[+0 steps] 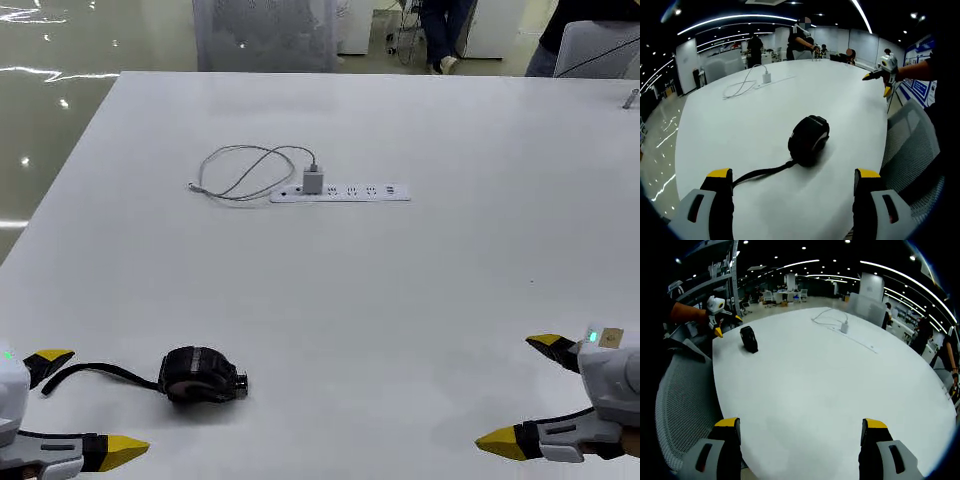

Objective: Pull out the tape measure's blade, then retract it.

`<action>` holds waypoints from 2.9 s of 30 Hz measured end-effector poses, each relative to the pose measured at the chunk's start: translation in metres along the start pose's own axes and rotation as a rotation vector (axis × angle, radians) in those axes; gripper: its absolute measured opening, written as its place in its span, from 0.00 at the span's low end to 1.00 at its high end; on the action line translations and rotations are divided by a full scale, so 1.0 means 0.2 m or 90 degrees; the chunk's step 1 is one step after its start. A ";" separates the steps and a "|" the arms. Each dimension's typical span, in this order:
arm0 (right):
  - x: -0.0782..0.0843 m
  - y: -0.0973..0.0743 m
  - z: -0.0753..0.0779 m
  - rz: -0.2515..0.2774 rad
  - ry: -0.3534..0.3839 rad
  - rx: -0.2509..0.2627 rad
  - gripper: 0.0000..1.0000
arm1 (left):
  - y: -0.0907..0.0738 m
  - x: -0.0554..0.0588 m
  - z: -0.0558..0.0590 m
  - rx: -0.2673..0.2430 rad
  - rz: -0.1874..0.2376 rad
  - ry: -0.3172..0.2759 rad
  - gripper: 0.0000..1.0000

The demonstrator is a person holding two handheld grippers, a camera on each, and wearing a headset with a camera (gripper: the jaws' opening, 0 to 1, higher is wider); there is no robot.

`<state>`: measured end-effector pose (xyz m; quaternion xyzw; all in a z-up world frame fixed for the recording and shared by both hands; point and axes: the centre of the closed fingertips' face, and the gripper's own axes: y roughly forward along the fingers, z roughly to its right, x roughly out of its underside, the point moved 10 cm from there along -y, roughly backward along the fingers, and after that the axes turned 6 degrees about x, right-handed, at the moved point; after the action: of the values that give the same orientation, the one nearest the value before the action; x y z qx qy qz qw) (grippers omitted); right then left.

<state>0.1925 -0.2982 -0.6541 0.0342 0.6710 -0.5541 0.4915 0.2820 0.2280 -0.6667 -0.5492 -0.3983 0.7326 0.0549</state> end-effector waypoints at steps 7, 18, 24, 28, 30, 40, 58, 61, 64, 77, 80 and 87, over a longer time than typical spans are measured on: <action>-0.05 0.06 0.00 0.008 -0.006 -0.017 0.99 | 0.05 -0.03 0.00 0.041 -0.050 0.000 0.99; -0.11 0.11 -0.04 0.013 -0.024 -0.041 0.99 | 0.12 -0.16 0.00 0.096 -0.067 0.046 0.99; -0.13 0.15 -0.05 0.011 -0.037 -0.050 0.99 | 0.14 -0.17 0.00 0.116 -0.095 0.091 0.99; -0.15 0.18 -0.07 0.009 -0.045 -0.059 0.99 | 0.16 -0.18 0.00 0.120 -0.103 0.114 0.99; -0.17 0.20 -0.08 0.006 -0.054 -0.064 0.99 | 0.18 -0.19 -0.01 0.114 -0.105 0.137 0.98; -0.26 0.28 -0.11 0.011 -0.088 -0.095 0.99 | 0.27 -0.26 -0.01 0.139 -0.152 0.192 0.94; -0.39 0.54 -0.21 0.042 -0.088 -0.152 0.99 | 0.46 -0.30 0.00 0.205 -0.233 0.254 0.69; -0.41 0.57 -0.22 0.042 -0.098 -0.162 0.99 | 0.50 -0.32 0.00 0.210 -0.244 0.262 0.67; -0.44 0.61 -0.24 0.043 -0.122 -0.177 0.99 | 0.52 -0.34 0.01 0.213 -0.248 0.274 0.63; -0.55 0.70 -0.31 0.055 -0.181 -0.218 0.89 | 0.57 -0.36 0.03 0.214 -0.308 0.327 0.35; -0.57 0.72 -0.31 0.056 -0.196 -0.223 0.78 | 0.57 -0.36 0.02 0.217 -0.313 0.325 0.34; -0.58 0.79 -0.37 0.056 -0.214 -0.241 0.71 | 0.58 -0.35 0.02 0.230 -0.315 0.328 0.34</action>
<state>0.2997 -0.1227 -0.6917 -0.1218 0.6694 -0.3947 0.6174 0.3483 0.1114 -0.6869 -0.5839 -0.3568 0.5937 0.4234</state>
